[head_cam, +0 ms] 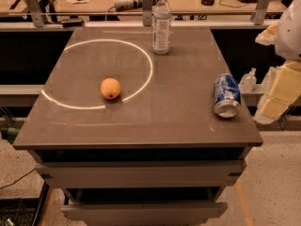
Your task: Place pepsi can upright
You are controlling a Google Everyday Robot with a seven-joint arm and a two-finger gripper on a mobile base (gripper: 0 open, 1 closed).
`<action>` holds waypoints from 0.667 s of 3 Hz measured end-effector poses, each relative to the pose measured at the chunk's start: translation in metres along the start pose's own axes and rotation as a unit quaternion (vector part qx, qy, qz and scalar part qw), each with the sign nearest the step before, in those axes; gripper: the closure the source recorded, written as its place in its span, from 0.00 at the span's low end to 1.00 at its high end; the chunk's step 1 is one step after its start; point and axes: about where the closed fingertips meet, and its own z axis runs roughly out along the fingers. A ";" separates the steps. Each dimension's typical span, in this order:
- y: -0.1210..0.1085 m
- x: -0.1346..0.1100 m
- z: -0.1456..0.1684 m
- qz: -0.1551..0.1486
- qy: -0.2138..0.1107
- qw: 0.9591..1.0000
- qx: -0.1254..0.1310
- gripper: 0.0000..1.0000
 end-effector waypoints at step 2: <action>-0.017 0.006 0.009 0.185 -0.061 0.981 -0.017 0.00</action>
Offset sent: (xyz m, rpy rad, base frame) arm 0.0311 -0.0198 -0.0133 0.4496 0.1238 -0.6201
